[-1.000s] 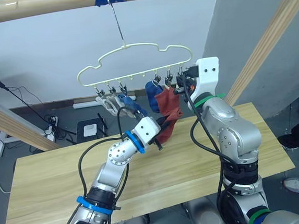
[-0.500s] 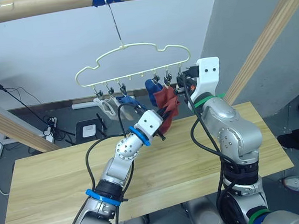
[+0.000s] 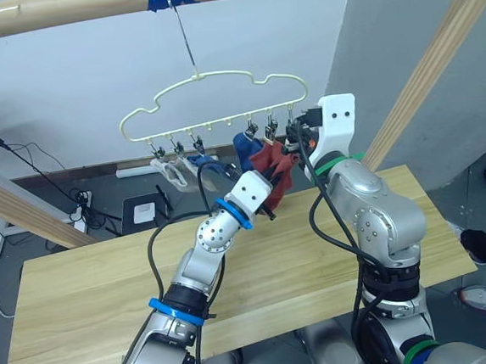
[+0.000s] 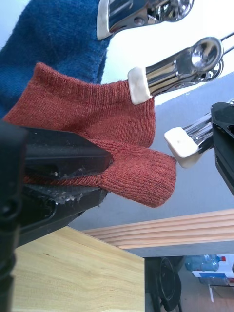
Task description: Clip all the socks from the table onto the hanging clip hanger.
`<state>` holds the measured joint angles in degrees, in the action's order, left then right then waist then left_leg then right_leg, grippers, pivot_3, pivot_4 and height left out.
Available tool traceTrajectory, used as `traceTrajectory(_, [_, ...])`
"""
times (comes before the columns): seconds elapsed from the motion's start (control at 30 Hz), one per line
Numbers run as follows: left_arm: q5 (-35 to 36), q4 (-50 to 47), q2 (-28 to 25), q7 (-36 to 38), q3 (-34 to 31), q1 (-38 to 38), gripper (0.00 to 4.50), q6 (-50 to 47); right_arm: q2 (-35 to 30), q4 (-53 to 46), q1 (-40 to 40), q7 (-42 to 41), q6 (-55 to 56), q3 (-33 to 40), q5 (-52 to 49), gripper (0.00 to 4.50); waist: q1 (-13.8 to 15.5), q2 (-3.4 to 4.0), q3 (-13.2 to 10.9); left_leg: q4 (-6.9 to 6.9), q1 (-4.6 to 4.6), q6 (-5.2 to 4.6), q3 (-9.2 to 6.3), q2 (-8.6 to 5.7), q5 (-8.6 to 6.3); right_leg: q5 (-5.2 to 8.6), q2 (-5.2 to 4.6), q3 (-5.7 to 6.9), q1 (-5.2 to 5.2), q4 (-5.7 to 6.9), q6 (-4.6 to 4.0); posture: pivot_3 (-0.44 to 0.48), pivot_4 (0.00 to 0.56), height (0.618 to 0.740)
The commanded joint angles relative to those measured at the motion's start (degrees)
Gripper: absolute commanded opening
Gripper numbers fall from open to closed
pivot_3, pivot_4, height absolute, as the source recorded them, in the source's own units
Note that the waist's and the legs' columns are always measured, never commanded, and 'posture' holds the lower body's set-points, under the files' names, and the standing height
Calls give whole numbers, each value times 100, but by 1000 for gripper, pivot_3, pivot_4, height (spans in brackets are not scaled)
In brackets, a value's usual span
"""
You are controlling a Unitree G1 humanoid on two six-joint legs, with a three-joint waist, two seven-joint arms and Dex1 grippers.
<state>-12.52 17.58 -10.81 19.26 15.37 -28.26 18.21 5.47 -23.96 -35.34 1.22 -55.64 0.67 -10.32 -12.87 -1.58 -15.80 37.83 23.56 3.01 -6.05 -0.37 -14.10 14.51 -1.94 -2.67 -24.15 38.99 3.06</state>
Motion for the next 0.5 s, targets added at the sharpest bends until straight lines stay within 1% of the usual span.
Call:
traceTrajectory(0.03, [-47,-46,68,-110,-6,-137,0,127,24,-300,-33,6,9,-14,-90,131,-3,0,0,0,0,0,1,0,0,0,0,-1,0,0,0,-344,235,733])
traceTrajectory(0.5, [-41,57,171,-265,-35,-289,0,141,6,-292,-18,10,-41,-26,-76,131,-19,0,0,0,1,0,0,0,0,1,0,-1,0,-1,1,-345,238,733])
